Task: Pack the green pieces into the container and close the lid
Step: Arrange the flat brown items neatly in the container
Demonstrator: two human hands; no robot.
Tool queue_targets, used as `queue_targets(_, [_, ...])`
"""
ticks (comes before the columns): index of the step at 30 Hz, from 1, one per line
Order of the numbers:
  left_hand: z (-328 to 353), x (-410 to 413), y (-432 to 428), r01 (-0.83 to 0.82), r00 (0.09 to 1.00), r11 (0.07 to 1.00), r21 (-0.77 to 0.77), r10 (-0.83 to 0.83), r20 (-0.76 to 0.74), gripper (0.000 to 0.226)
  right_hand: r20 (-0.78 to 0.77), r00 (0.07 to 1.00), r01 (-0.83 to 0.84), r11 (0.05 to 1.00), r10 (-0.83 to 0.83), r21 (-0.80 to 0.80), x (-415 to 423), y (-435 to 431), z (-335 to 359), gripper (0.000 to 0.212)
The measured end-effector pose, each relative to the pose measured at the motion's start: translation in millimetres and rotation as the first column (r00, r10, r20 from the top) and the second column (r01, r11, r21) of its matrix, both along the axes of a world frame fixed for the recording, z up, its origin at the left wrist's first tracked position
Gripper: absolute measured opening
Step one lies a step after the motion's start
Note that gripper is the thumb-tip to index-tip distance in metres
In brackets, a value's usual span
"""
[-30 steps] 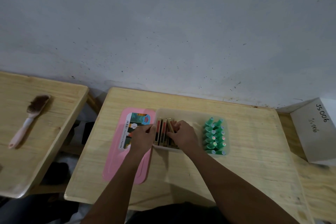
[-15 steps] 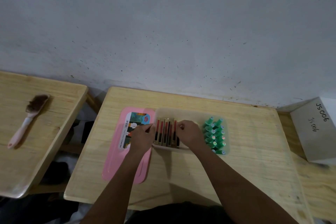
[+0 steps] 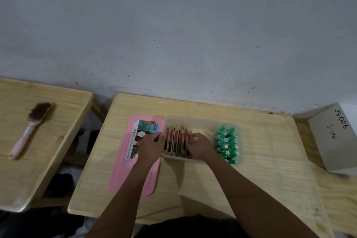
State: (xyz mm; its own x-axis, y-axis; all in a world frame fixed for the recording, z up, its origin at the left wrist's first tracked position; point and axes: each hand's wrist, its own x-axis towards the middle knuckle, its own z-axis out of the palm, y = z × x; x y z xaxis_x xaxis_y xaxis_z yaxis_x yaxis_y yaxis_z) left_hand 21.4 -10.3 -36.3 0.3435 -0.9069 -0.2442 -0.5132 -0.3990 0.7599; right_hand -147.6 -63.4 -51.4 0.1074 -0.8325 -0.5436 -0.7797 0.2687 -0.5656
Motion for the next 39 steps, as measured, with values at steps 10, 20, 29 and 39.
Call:
queue_targets(10, [0, 0, 1, -0.012, 1.000, 1.000, -0.010, 0.012, -0.009, 0.031, -0.037, 0.999, 0.010, 1.000, -0.009, 0.029, 7, 3, 0, 0.048])
queue_targets(20, [-2, 1, 0, 0.007, 1.000, 1.000, -0.026, -0.008, -0.026, 0.028, 0.144, 0.974, 0.182, 0.982, -0.173, -0.048, 2, -1, 6, 0.024])
queue_targets(29, [-7, 2, 0, 0.015, 1.000, 0.999, -0.030, -0.015, -0.013, 0.029, 0.058, 0.998, -0.005, 0.996, 0.010, -0.085, 26, -6, 6, 0.019])
queue_targets(39, [-10, 3, -1, 0.001, 1.000, 1.000, -0.023, -0.001, -0.003, 0.032, -0.127, 0.964, -0.244, 0.967, 0.234, -0.073, 11, -39, -2, 0.022])
